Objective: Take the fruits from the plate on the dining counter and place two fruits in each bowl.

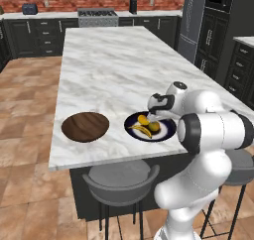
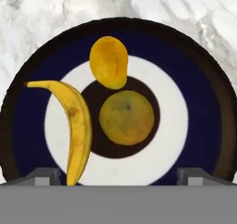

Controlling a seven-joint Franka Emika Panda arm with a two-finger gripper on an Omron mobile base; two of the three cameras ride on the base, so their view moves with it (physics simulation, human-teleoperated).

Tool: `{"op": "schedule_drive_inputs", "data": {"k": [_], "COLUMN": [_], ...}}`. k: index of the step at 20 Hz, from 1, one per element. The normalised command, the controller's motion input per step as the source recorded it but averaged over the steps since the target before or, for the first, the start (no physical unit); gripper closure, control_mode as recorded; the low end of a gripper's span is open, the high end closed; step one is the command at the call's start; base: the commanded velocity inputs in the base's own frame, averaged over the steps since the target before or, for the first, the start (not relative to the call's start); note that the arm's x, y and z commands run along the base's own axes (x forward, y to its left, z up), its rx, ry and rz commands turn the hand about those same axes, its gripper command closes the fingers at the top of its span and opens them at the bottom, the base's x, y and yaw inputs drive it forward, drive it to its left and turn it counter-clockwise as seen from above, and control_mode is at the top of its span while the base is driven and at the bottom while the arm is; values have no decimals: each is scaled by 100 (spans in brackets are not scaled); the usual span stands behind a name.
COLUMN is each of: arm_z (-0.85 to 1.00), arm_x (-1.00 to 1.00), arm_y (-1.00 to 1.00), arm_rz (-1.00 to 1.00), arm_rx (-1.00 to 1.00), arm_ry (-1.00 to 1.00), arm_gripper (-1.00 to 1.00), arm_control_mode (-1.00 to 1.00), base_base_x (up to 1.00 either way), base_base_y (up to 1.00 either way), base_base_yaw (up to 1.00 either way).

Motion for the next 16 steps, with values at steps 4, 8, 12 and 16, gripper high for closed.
{"op": "schedule_drive_inputs", "data": {"k": [4, 8, 12, 16], "arm_z": [-39, -21, -26, -40], "arm_x": [15, 32, 32, 7], "arm_y": [4, 0, 0, 0], "arm_rz": [0, 0, 0, 0], "arm_rx": [0, 0, 0, 0], "arm_ry": [0, -1, 0, -1], "arm_gripper": [-100, -100, -100, -100], "arm_control_mode": [-100, -100, -100, -100], "base_base_x": [0, 0, 0, 0], "base_base_y": [0, 0, 0, 0], "base_base_yaw": [0, 0, 0, 0]}}
